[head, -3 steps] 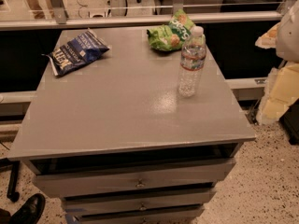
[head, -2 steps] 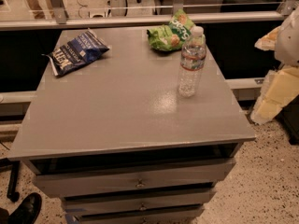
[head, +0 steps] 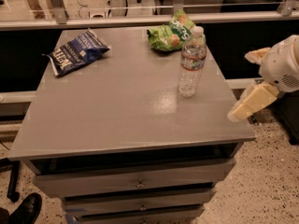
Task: Knock water bottle over
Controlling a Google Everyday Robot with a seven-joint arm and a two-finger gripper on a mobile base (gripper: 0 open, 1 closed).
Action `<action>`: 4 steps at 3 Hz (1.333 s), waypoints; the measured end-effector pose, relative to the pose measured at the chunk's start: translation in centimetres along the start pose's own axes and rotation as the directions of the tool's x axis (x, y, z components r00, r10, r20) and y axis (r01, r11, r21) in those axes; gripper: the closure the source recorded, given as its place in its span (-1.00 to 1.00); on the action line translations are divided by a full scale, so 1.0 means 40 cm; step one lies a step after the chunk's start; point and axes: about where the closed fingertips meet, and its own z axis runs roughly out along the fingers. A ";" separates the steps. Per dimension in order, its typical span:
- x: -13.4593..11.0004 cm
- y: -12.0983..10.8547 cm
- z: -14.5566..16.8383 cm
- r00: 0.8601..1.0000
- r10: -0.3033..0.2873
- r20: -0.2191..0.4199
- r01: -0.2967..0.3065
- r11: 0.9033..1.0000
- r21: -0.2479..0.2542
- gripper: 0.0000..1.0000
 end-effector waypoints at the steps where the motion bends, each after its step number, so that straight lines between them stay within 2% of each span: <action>1: -0.021 -0.055 0.076 0.986 0.063 0.152 -0.068 0.997 0.027 -1.00; 2: -0.082 -0.053 0.145 0.949 0.124 0.289 -0.118 0.992 -0.038 -1.00; 3: -0.156 -0.014 0.187 0.905 0.174 0.389 -0.132 0.983 -0.131 -1.00; 4: -0.224 0.014 0.197 0.860 0.201 0.469 -0.118 0.973 -0.201 -1.00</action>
Offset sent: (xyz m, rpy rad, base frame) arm 0.0703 0.0748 -0.0327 0.5232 -0.0449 0.0153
